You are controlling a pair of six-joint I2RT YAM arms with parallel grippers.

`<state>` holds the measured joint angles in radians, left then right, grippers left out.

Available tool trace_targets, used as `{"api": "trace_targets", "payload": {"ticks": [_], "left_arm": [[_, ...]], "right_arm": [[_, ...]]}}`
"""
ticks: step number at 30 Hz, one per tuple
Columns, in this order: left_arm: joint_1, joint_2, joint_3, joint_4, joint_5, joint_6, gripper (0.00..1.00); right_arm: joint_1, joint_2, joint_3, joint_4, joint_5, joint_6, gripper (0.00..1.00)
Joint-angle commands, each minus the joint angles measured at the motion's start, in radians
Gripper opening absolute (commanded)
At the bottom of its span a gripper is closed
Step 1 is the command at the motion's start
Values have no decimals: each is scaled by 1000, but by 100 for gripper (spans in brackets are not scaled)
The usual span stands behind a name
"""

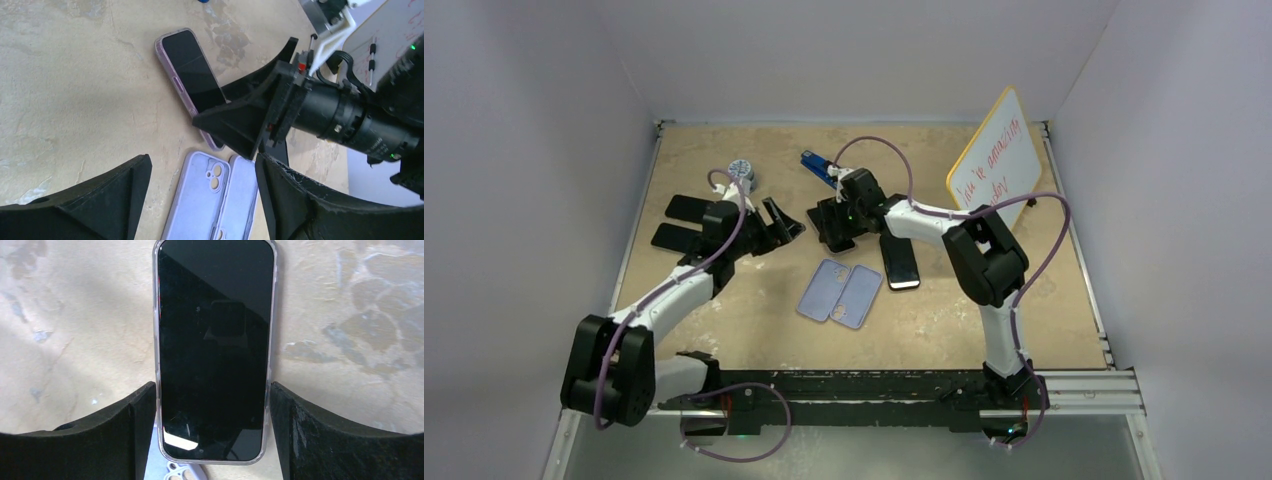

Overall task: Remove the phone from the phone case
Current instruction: Pick up the phone at the center of the board, then adjust the phone.

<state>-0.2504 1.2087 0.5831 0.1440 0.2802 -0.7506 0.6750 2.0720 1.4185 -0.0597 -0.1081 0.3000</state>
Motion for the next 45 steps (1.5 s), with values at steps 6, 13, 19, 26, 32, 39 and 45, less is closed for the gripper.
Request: {"api": "trace_targets", "payload": {"ticks": [6, 13, 19, 26, 32, 39, 45], "left_arm": [[-6, 167, -52, 288, -55, -220, 78], [-7, 355, -5, 398, -12, -275, 74], [-7, 462, 21, 460, -3, -297, 65], [-15, 545, 42, 554, 22, -327, 46], [-15, 561, 45, 615, 43, -334, 19], [-14, 458, -33, 740, 59, -328, 0], [8, 343, -111, 846, 156, -300, 0]], "right_arm": [[7, -46, -48, 148, -227, 96, 25], [7, -50, -60, 174, -248, 108, 24], [8, -58, -75, 192, -248, 105, 24], [8, -56, -79, 224, -233, 106, 24], [8, -71, -83, 240, -230, 112, 26], [7, -192, -162, 309, -240, 125, 41], [-4, -381, -343, 462, -247, 107, 70]]}}
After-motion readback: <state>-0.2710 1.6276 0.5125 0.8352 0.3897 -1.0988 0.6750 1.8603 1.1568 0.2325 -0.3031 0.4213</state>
